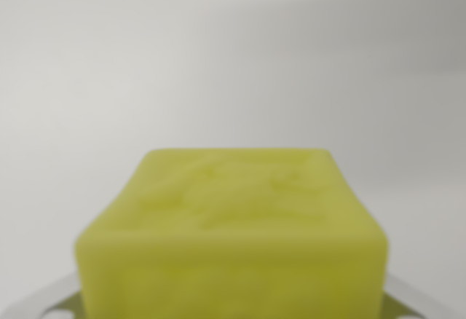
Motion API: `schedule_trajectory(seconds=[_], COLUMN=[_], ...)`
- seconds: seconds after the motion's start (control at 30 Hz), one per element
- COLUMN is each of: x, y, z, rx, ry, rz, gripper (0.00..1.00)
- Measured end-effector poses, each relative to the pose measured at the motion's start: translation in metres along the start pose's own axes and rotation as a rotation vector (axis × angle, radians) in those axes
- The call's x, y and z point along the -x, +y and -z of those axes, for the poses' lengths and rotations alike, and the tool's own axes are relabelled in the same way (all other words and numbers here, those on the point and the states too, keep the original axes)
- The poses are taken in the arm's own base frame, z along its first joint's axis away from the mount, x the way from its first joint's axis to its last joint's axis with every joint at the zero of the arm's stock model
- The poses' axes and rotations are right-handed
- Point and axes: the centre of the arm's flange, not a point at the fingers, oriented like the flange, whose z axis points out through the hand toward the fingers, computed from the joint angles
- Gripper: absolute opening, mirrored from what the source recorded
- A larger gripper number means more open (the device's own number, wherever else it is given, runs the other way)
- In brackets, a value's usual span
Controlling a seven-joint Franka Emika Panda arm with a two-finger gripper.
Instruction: Pick yellow cube
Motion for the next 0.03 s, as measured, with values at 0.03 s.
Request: schedule_trajectory(seconds=[0.03], x=[0.0000], y=[0.0000], z=[0.0000], rx=[0.000], ry=[0.000], rz=[0.000], gripper=[0.00])
